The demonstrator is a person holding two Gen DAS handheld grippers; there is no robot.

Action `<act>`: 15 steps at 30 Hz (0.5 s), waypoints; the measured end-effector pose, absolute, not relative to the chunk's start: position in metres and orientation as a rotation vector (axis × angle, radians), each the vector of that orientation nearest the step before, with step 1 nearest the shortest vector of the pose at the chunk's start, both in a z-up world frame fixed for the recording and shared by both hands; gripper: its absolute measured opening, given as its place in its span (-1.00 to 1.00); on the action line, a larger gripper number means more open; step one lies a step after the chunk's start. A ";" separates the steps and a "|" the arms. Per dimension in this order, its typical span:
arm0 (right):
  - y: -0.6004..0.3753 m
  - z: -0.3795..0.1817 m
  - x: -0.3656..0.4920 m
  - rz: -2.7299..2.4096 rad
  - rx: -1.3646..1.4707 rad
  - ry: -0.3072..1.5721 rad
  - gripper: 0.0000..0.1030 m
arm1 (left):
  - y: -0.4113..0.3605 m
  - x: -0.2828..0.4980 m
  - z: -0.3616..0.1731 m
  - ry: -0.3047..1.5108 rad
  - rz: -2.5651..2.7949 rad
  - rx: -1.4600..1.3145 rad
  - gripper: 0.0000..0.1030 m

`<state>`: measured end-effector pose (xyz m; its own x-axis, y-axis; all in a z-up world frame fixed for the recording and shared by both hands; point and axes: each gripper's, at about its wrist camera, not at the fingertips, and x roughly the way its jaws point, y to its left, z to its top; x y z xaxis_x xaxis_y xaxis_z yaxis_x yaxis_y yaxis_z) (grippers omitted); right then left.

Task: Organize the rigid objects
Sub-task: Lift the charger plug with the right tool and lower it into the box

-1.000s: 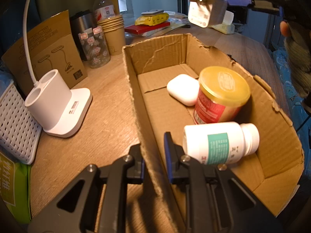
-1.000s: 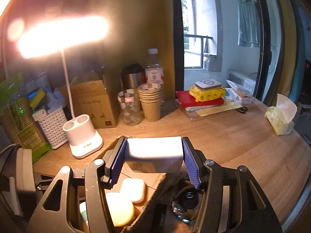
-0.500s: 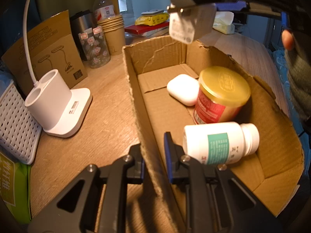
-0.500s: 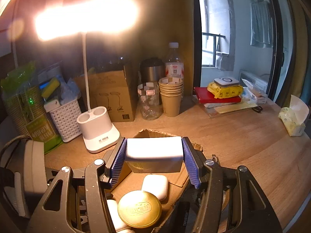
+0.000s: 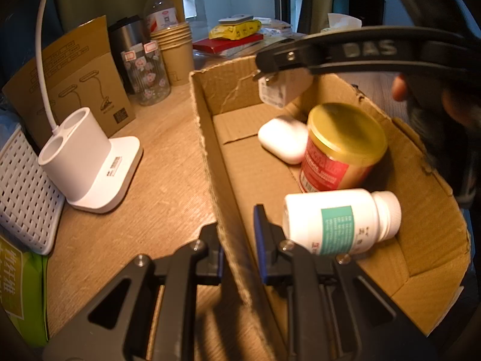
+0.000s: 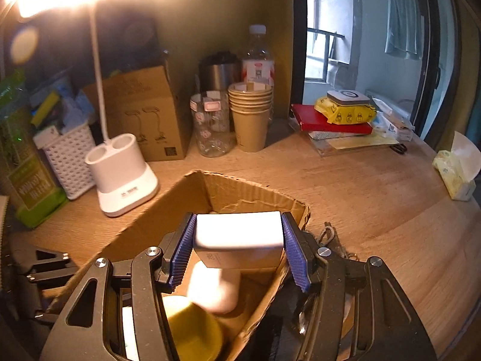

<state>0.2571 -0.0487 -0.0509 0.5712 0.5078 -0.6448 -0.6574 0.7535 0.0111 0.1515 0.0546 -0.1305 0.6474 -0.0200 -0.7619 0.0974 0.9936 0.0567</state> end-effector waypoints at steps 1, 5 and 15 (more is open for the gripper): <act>-0.046 -0.054 0.260 0.686 -0.261 0.682 0.15 | 0.055 0.152 -0.131 0.864 -0.067 0.095 -0.66; -0.037 -0.066 0.269 0.669 -0.316 0.704 0.15 | 0.054 0.151 -0.131 0.864 -0.067 0.096 -0.66; -0.037 -0.066 0.265 0.645 -0.359 0.690 0.15 | 0.054 0.151 -0.131 0.864 -0.067 0.096 -0.66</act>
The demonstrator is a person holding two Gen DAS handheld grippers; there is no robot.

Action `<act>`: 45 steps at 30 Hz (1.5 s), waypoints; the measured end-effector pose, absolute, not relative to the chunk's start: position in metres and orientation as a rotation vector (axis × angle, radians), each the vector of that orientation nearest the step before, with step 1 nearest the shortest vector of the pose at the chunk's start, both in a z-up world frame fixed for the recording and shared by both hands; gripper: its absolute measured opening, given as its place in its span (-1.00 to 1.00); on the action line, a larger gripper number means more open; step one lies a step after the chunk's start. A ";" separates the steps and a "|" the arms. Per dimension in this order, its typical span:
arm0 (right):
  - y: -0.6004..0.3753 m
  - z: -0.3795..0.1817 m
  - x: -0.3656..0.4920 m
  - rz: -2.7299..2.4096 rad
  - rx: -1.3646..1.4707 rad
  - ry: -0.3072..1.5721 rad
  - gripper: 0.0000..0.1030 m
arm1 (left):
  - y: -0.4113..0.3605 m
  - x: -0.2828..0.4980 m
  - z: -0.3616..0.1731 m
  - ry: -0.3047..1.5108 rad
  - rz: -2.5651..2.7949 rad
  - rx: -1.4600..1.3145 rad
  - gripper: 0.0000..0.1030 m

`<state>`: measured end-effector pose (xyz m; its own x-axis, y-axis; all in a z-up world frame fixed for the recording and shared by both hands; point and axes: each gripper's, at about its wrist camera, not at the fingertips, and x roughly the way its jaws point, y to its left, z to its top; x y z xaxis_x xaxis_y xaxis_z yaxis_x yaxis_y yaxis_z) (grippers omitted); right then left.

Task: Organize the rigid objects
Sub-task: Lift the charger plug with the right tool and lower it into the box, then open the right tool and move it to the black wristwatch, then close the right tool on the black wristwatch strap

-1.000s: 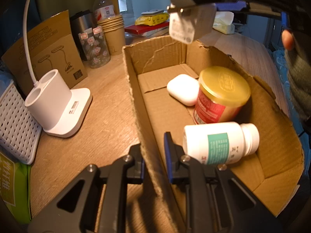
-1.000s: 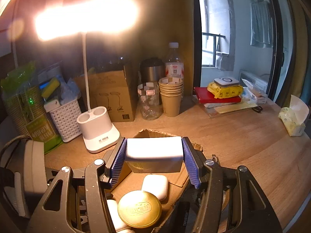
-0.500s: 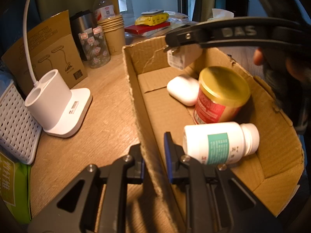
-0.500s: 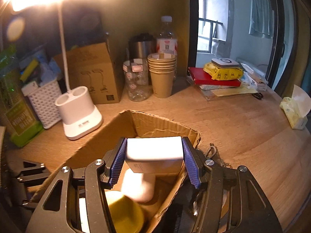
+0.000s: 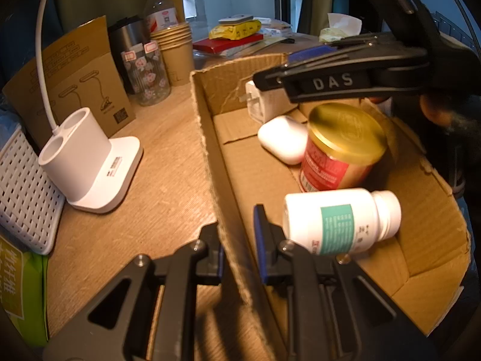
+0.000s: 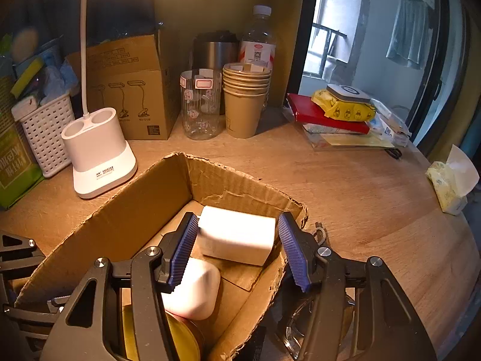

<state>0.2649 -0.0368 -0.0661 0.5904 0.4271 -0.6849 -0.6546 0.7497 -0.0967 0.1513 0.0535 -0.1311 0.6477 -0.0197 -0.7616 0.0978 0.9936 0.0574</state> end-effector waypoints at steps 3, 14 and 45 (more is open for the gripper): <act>-0.041 -0.063 0.264 0.643 -0.336 0.681 0.16 | 0.054 0.151 -0.131 0.864 -0.067 0.096 -0.66; -0.076 -0.025 0.245 0.610 -0.230 0.596 0.22 | 0.053 0.151 -0.131 0.864 -0.067 0.096 -0.66; -0.159 -0.077 0.229 0.492 -0.084 0.716 0.23 | 0.054 0.151 -0.131 0.864 -0.067 0.096 -0.66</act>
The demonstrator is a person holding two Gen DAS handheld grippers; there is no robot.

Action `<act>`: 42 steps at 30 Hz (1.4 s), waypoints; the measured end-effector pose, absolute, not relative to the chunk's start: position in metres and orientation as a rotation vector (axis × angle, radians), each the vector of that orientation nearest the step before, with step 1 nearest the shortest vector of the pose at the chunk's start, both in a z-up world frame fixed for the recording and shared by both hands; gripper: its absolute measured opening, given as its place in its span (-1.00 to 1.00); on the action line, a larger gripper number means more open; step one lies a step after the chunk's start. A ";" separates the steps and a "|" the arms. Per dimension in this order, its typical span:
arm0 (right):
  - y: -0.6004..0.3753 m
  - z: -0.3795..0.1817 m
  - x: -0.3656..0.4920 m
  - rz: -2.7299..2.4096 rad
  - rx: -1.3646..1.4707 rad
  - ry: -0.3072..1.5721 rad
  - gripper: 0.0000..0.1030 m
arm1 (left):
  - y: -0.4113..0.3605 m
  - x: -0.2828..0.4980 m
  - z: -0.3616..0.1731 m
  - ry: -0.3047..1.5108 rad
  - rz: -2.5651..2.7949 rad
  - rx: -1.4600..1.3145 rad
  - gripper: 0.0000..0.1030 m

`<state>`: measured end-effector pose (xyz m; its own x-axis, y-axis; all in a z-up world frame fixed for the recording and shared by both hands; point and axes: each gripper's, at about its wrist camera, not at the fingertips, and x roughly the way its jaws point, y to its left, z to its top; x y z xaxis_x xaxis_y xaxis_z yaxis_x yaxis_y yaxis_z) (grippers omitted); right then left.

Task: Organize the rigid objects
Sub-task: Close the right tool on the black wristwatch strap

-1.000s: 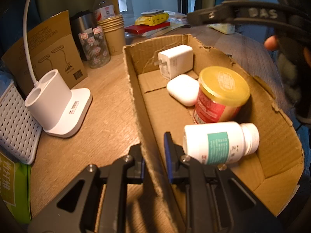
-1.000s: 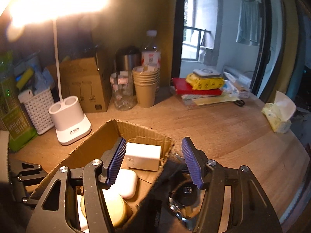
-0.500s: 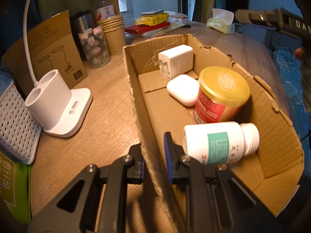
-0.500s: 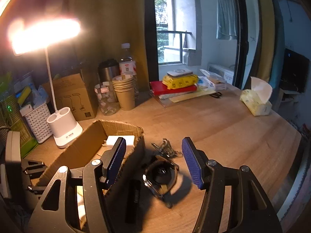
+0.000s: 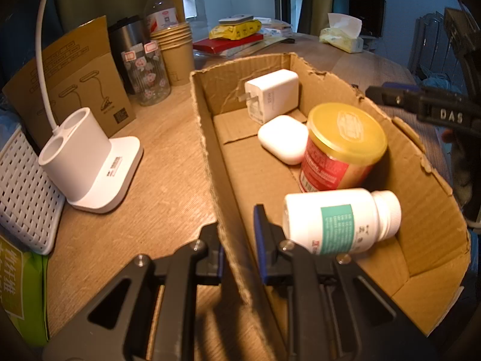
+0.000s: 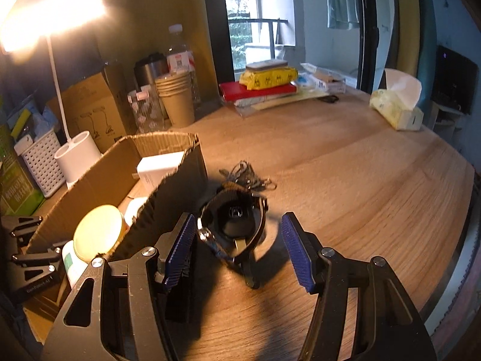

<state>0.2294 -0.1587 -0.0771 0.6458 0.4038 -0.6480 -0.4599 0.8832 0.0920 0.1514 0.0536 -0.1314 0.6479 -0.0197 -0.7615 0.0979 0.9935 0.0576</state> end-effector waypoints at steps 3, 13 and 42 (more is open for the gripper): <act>-0.157 -0.084 0.231 0.492 -0.084 0.733 0.22 | 0.054 0.151 -0.131 0.864 -0.067 0.096 -0.66; -0.143 -0.097 0.243 0.489 -0.120 0.777 0.32 | 0.053 0.151 -0.132 0.864 -0.067 0.097 -0.66; -0.145 -0.093 0.237 0.489 -0.115 0.756 0.03 | 0.054 0.151 -0.132 0.864 -0.067 0.097 -0.66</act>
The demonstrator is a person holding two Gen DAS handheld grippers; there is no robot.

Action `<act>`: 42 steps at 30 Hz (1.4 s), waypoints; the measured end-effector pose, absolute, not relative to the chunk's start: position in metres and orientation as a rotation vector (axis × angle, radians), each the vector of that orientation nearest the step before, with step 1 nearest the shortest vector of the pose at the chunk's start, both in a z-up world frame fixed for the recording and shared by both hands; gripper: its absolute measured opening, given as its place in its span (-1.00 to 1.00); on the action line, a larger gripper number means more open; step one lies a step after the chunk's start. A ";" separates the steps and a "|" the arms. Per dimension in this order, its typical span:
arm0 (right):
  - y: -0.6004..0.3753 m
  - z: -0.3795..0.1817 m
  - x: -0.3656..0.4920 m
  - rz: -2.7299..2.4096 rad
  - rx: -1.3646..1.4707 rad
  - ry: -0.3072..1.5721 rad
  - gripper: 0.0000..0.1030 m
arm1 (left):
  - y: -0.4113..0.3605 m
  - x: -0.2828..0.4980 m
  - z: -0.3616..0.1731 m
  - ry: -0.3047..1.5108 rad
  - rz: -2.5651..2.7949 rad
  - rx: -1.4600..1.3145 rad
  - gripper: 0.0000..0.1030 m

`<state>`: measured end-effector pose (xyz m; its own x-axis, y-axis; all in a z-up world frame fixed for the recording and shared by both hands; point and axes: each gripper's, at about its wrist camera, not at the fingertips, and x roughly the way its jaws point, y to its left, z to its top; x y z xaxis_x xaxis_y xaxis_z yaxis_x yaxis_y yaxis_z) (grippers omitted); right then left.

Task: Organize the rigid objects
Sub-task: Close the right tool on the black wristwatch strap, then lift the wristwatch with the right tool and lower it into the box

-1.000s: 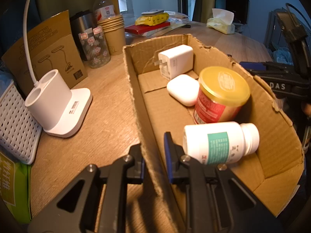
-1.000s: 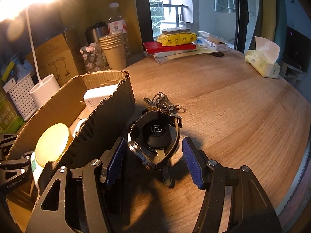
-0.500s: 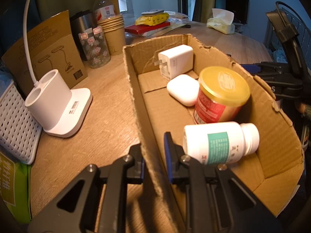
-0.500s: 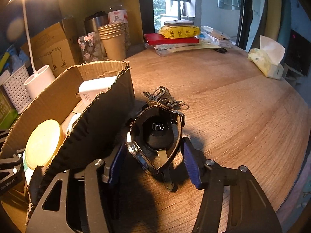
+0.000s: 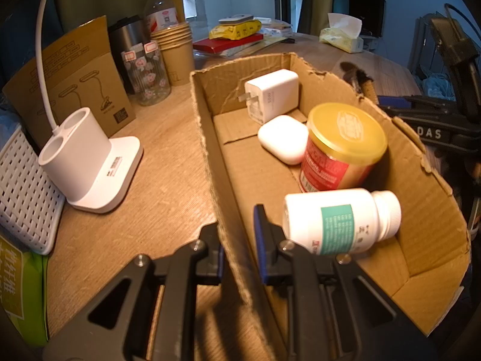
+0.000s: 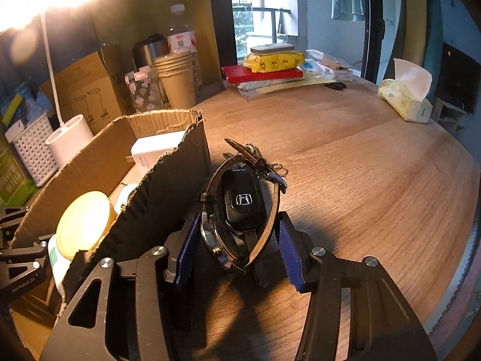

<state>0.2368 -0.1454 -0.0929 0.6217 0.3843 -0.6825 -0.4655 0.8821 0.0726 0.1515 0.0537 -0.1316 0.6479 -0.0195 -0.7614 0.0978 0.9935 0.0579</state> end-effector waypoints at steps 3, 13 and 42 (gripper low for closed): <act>-0.148 -0.087 0.235 0.490 -0.103 0.741 0.03 | 0.054 0.151 -0.132 0.864 -0.067 0.097 -0.66; -0.153 -0.062 0.228 0.487 -0.091 0.678 0.02 | 0.052 0.151 -0.132 0.864 -0.067 0.097 -0.66; -0.087 -0.016 0.213 0.640 -0.158 0.579 0.03 | 0.052 0.151 -0.132 0.864 -0.067 0.097 -0.66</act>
